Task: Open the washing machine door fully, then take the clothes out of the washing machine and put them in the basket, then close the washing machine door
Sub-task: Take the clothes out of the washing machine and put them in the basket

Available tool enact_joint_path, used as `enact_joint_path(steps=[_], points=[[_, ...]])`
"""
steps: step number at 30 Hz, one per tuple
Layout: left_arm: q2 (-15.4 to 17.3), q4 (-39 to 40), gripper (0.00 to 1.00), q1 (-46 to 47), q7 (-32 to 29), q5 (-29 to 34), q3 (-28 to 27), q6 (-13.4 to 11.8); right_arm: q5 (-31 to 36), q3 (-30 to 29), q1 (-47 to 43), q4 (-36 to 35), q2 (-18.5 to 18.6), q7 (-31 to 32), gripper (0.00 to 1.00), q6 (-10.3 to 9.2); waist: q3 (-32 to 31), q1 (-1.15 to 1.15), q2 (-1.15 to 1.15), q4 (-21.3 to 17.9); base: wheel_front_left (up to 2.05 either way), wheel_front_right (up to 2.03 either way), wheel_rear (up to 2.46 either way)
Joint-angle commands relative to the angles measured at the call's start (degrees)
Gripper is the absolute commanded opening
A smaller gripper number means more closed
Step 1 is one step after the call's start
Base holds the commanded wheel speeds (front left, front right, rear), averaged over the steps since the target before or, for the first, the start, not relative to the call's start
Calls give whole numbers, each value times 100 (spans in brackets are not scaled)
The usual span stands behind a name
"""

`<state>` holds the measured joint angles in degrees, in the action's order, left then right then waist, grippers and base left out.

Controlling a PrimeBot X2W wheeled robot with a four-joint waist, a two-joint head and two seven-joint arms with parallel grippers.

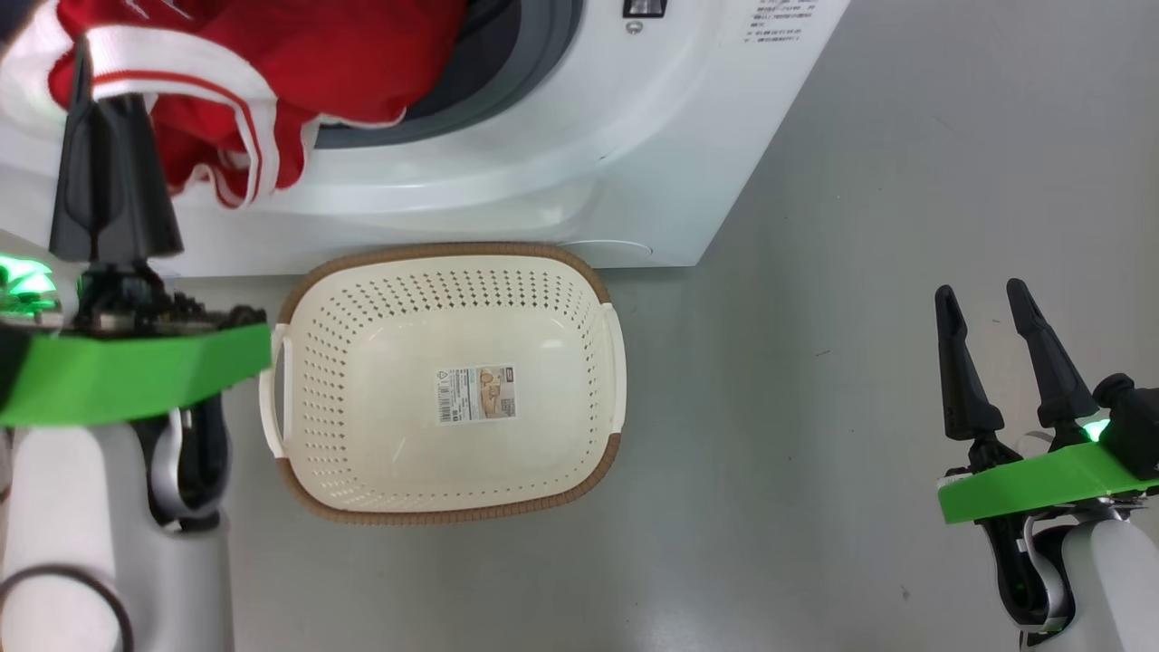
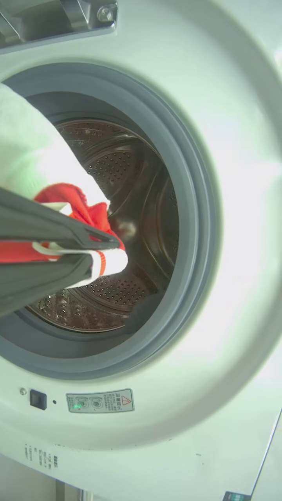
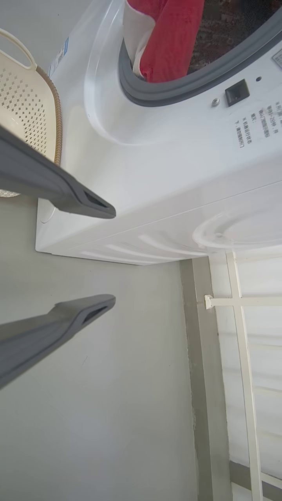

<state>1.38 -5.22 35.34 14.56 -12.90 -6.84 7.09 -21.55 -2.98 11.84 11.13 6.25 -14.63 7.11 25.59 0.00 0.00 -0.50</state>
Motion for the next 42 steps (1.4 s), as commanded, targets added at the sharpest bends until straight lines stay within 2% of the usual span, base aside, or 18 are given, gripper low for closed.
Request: enact_joint_path(steps=[1, 7, 13, 22, 28, 42], points=[[153, 376, 0, -196, 43, -91, -83, 26, 45, 94, -122, -151, 69, -37, 100, 37, 0, 0, 0, 3, 0, 0, 0], [151, 1077, 0, -549, 43, -171, 178, -76, 47, 107, -123, -155, 68, -37, 100, 37, 30, 0, 0, 4, 0, 0, 0], [151, 799, 0, -826, 43, -215, 475, -139, 53, 144, -83, -178, 36, -37, 100, 37, 157, 0, 0, -36, 0, 0, 0], [150, -835, 0, -814, 43, -382, 777, -90, 31, 233, 81, -192, -33, -37, 100, 37, 536, 0, 0, -170, 0, 0, 0], [150, -2194, 0, -202, 43, -252, 795, -17, 33, 275, 259, -230, -73, -37, 100, 37, 893, 0, 0, -290, 0, 0, 0], [233, -4100, 0, 1108, 44, 218, 710, 35, 6, 364, 587, -324, -219, -37, 100, 37, 1583, 0, 0, -608, 0, 0, 0]])
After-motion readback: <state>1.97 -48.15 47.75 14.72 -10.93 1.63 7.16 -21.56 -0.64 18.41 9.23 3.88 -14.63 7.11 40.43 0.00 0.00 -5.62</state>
